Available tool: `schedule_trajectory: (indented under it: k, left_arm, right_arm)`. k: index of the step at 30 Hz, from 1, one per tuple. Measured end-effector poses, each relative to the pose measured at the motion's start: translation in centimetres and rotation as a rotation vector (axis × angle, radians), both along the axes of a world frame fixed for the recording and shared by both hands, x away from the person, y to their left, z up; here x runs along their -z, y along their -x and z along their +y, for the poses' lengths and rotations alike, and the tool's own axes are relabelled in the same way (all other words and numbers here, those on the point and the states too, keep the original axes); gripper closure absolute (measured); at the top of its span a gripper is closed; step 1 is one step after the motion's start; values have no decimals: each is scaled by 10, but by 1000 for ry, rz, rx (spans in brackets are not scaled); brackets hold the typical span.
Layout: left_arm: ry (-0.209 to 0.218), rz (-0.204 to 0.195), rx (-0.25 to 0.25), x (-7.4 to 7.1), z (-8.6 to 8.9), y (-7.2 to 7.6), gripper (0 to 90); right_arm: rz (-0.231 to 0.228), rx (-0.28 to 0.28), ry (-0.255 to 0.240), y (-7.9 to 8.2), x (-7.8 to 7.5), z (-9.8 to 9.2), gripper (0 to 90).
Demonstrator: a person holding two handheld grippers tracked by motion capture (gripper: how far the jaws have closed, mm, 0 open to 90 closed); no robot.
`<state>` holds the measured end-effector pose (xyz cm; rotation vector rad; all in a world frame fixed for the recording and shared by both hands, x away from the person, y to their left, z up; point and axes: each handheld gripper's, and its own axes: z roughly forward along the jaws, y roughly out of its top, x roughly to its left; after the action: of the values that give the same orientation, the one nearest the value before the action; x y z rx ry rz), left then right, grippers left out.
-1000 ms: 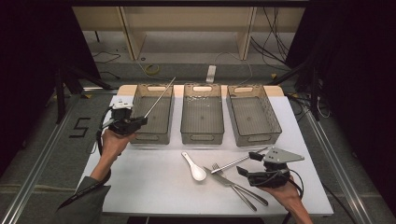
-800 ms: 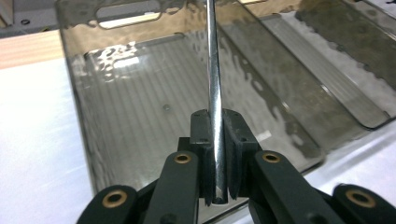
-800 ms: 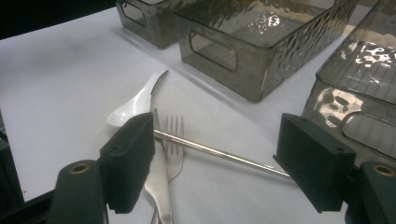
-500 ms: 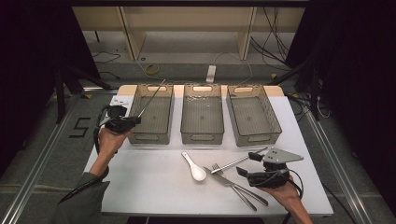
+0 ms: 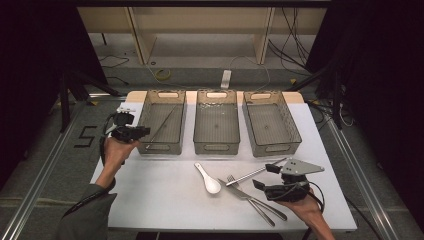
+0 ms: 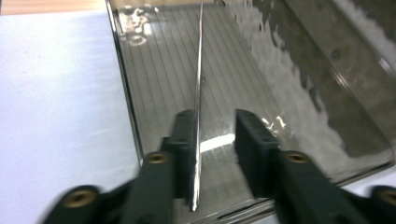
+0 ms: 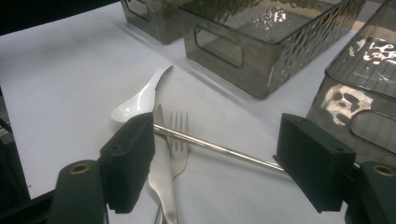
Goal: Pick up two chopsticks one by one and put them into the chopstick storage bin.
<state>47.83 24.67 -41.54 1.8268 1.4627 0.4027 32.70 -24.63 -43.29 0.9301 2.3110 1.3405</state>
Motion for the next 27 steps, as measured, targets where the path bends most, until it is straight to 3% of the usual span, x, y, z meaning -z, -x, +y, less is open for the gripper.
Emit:
schedule_trajectory:
  k: [4, 6, 8, 10, 14, 20, 24, 27]
  left_arm:
    - [85, -56, 13, -11, 2, 16, 458]
    - [123, -74, 43, -12, 1, 26, 383]
    - [129, -64, 76, -12, -3, 34, 341]
    - [156, -80, 93, -13, -7, 41, 300]
    - [121, -124, 169, -18, -22, 57, 276]
    - [112, -152, 238, -14, -39, 78, 220]
    - [116, -159, 269, -9, -44, 91, 191]
    - [114, -149, 294, -5, -46, 99, 179]
  right_arm:
    - [4, -8, 8, -1, 0, 0, 288]
    - [4, -17, 25, -1, 1, 1, 289]
    - [9, -24, 35, -1, 1, 2, 288]
    - [5, -37, 45, 0, 0, 3, 288]
    - [-1, -39, 65, -2, 0, 4, 292]
    - [7, -59, 123, -4, 2, 7, 293]
    - [23, -127, 198, -11, 2, 11, 297]
    - [43, -178, 225, -16, 0, 12, 305]
